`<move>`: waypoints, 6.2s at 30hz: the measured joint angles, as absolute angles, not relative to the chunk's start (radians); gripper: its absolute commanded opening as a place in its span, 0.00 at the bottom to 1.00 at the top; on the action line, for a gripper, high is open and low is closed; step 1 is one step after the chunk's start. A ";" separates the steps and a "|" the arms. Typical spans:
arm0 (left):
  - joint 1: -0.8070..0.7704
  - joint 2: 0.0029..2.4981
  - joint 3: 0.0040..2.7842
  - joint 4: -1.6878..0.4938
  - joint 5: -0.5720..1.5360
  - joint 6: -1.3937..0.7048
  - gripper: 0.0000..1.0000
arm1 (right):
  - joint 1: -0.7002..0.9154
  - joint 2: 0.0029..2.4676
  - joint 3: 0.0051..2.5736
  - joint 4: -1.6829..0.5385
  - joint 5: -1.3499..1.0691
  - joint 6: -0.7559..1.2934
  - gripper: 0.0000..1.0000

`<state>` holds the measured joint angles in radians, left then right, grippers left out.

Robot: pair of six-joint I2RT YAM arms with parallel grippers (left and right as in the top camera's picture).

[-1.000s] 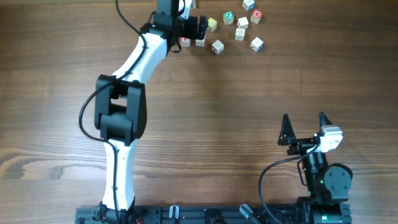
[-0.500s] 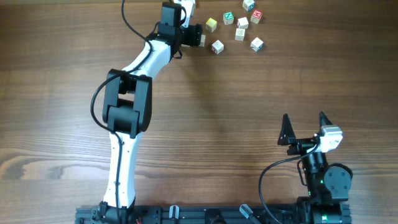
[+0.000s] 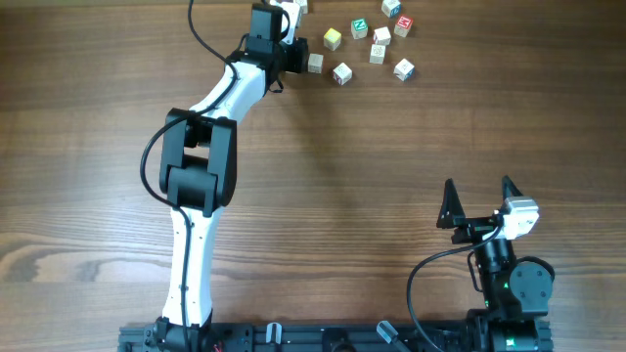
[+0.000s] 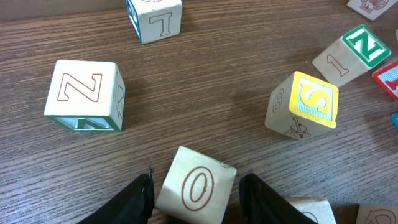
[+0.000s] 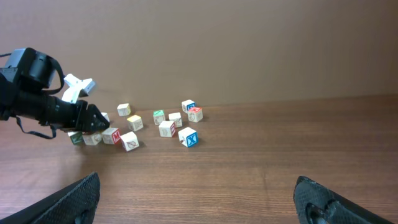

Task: Form a tower
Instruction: 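Grasp the block with red '0' using the left gripper, then carry the '0' block toward the near left table area and place it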

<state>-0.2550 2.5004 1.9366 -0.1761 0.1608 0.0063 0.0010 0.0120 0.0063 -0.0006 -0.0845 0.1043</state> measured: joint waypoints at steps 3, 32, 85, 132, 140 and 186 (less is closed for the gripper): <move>-0.255 2.500 1.937 -0.179 0.149 0.006 0.40 | 0.001 0.012 0.006 -0.001 -0.085 0.104 1.00; -0.256 2.409 1.938 -0.236 0.094 0.007 0.95 | 0.001 0.012 0.006 -0.001 -0.085 0.104 1.00; -0.266 2.486 1.941 -0.180 0.086 0.126 0.22 | 0.001 0.012 0.006 -0.001 -0.084 0.104 1.00; -0.308 2.283 1.937 -0.402 0.031 0.066 0.19 | 0.001 0.012 0.006 -0.001 -0.084 0.104 1.00; -0.308 1.724 1.943 -0.806 -0.022 0.067 0.13 | 0.001 0.013 0.006 -0.001 -0.084 0.104 1.00; -0.157 1.566 0.903 -0.624 -0.132 -0.030 0.04 | 0.001 0.014 0.006 -0.001 -0.084 0.104 1.00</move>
<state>-0.1566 1.5658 0.9028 -0.6239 -0.1322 -0.0303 0.0010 0.0135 0.0063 -0.0006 -0.0845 0.1043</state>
